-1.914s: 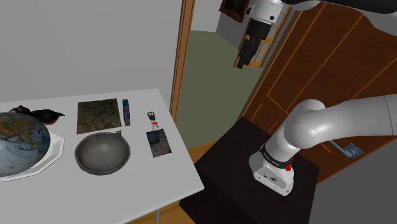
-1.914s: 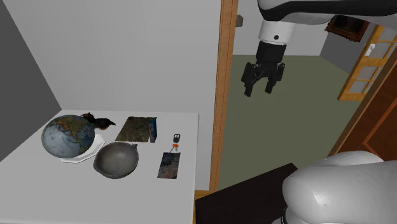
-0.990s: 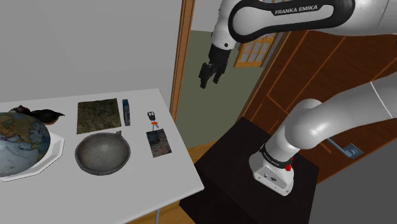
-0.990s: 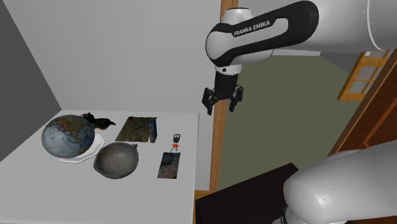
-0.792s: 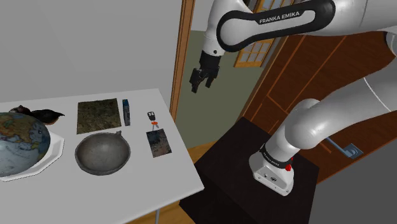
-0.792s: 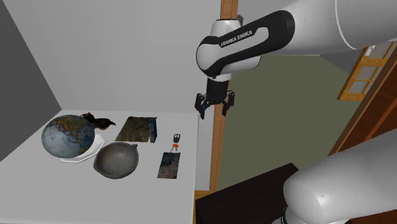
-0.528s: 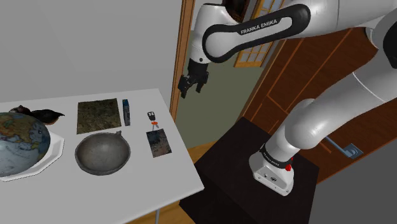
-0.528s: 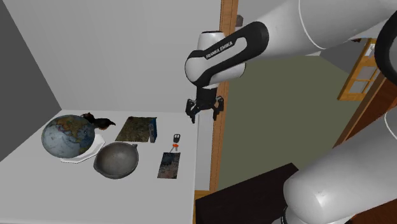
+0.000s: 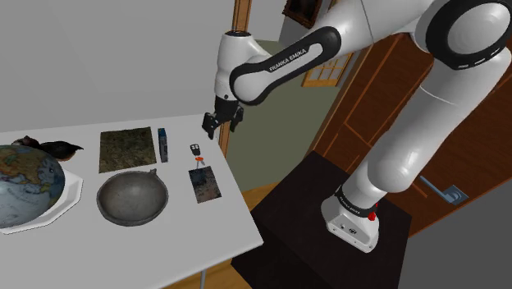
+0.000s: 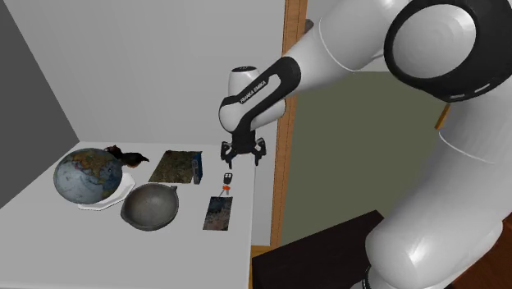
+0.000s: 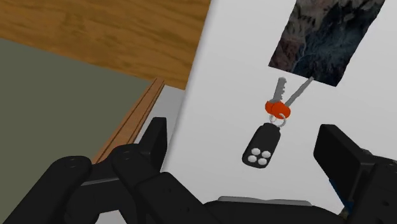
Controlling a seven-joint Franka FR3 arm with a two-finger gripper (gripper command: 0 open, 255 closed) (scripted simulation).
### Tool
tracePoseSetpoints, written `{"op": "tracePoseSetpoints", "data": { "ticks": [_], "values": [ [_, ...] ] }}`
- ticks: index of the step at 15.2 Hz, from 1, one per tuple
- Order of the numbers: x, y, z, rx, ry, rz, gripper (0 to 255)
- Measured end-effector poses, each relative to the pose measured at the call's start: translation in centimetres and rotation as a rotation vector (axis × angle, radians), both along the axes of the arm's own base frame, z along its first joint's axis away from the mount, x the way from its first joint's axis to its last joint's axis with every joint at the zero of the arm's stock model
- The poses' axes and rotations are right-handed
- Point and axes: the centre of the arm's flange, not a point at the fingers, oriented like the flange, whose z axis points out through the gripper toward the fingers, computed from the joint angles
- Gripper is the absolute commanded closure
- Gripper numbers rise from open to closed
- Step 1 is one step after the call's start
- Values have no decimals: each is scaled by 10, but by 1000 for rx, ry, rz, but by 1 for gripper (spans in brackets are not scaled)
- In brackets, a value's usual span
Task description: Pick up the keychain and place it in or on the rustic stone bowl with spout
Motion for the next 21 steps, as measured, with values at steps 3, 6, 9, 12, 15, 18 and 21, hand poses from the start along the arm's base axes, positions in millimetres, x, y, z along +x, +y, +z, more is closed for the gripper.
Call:
{"op": "tracePoseSetpoints", "data": {
  "ticks": [3, 6, 9, 12, 15, 18, 21],
  "values": [
    [21, 19, -27, -11, -4, -29, 0],
    [43, 37, -51, -23, -7, -57, 0],
    [68, 50, -78, -33, -11, -82, 0],
    [71, 54, -96, -36, -12, -86, 0],
    [72, 55, -113, -36, -12, -87, 0],
    [71, 54, -120, -36, -12, -87, 0],
    [71, 54, -121, -36, -12, -87, 0]
  ]
}}
